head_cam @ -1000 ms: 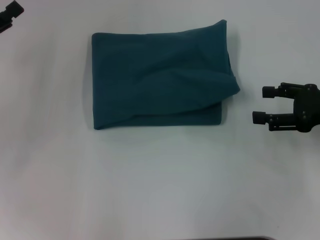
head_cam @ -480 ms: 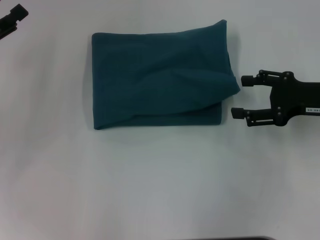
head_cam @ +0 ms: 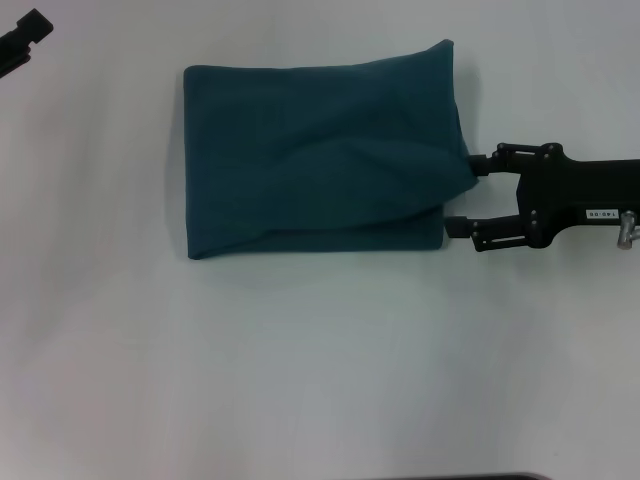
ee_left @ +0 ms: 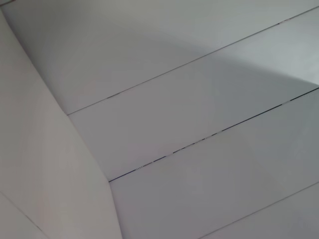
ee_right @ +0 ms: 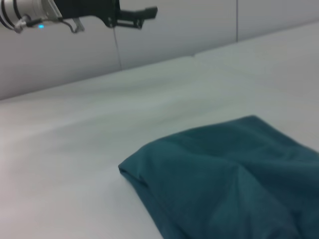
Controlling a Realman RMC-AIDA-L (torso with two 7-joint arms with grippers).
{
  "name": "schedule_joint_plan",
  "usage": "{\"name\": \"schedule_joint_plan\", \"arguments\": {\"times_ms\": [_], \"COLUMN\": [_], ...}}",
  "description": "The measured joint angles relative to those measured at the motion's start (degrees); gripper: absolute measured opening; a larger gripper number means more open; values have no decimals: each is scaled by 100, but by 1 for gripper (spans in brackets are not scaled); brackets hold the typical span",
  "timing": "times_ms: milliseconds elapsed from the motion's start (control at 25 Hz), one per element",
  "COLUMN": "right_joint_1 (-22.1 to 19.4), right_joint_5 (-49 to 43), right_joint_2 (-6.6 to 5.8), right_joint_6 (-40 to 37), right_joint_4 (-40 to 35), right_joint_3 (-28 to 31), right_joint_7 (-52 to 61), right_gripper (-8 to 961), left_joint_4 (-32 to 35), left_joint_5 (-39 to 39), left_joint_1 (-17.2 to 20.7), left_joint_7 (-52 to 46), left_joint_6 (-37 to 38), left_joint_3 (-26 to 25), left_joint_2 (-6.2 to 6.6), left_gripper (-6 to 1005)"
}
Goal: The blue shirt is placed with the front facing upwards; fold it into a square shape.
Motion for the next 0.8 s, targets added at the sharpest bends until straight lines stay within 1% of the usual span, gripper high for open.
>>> {"name": "schedule_joint_plan", "arguments": {"times_ms": [120, 360, 520, 800], "right_joint_1": [-41, -132, -106, -66], "right_joint_5": [-11, 21, 4, -5], "right_joint_2": [-8, -47, -10, 9], "right_joint_6": [-14, -190, -123, -66], "right_joint_4": [-58, -73, -36, -1], "right_joint_3": [-32, 95, 69, -36], "right_joint_7": [67, 71, 40, 60], "right_gripper": [883, 875, 870, 861], "left_joint_4": [0, -1, -1, 0], "left_joint_5": [0, 0, 0, 0], "left_joint_1": [6, 12, 9, 17], "left_joint_7": [9, 12, 9, -2], "left_joint_6": [0, -3, -4, 96], "left_joint_3": [-5, -5, -4, -39], "left_joint_2": [0, -11, -17, -20], "left_gripper": [951, 950, 950, 951]}}
